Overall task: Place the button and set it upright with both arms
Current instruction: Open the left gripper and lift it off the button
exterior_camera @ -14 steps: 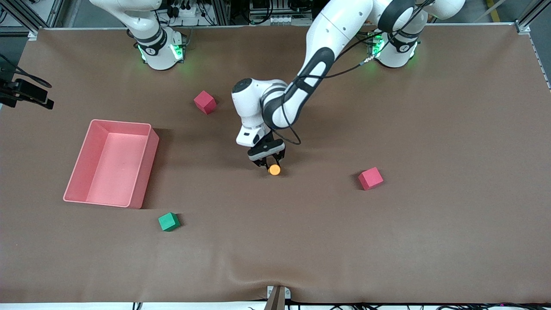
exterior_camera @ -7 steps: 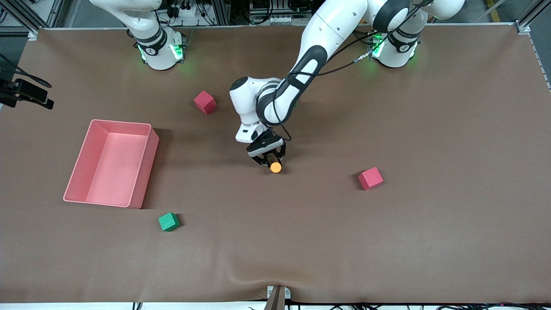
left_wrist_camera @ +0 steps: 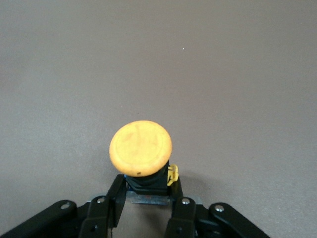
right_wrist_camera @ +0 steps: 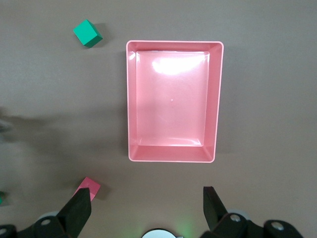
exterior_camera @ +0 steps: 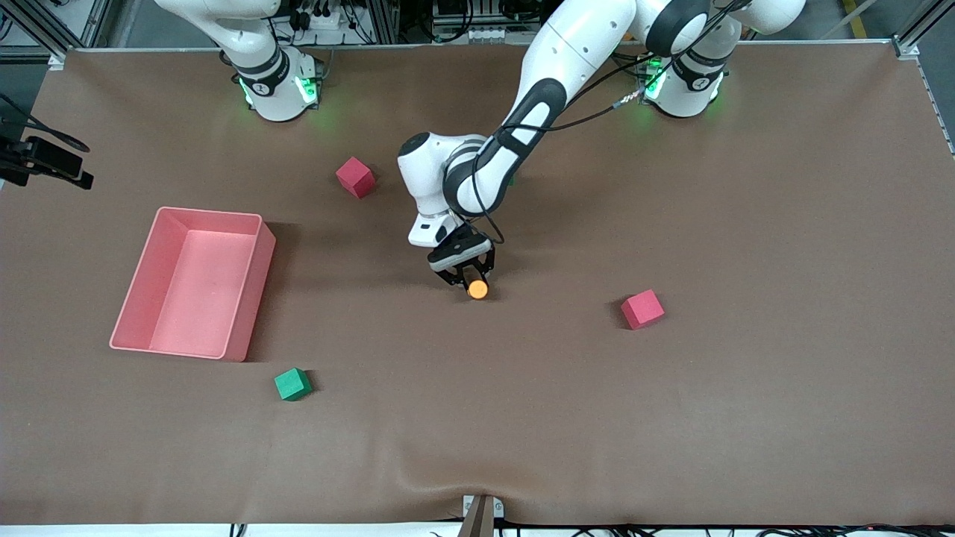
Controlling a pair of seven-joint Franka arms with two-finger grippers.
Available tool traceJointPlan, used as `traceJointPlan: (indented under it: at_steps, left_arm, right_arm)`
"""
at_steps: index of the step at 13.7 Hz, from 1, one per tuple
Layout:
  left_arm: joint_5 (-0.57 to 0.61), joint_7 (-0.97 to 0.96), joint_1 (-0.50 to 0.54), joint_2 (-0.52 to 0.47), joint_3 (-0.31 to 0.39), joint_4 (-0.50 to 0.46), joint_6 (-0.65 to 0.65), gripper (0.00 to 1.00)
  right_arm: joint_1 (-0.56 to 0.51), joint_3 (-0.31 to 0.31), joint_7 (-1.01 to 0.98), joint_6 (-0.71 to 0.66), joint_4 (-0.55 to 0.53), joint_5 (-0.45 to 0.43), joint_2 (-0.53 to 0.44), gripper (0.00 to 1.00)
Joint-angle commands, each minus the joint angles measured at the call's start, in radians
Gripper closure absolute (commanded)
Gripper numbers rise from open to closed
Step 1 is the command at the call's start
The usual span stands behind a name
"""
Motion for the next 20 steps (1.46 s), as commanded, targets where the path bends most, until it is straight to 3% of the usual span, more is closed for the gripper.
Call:
traceJointPlan:
  at_steps: [1, 7, 11, 15, 20]
  left_arm:
    - [0.018, -0.032, -0.016, 0.000, 0.008, 0.005, -0.016, 0.00]
    - [-0.038, -0.021, -0.021, -0.034, -0.003, 0.012, -0.111, 0.00]
    - [-0.164, 0.069, -0.018, -0.118, -0.020, 0.018, -0.199, 0.00]
    - [-0.313, 0.223, 0.002, -0.265, -0.010, 0.020, -0.244, 0.00]
    - [-0.528, 0.531, 0.232, -0.488, -0.010, 0.020, -0.289, 0.00]
  right_arm:
    - [0.002, -0.001, 0.016, -0.013, 0.015, -0.003, -0.001, 0.00]
    - [0.002, -0.001, 0.016, -0.013, 0.015, -0.003, -0.001, 0.00]
    - [0.002, -0.001, 0.016, -0.013, 0.016, -0.003, -0.001, 0.00]
    - [0.002, -0.001, 0.016, -0.013, 0.016, -0.003, -0.001, 0.00]
    - [0.002, -0.001, 0.016, -0.014, 0.016, -0.001, -0.001, 0.00]
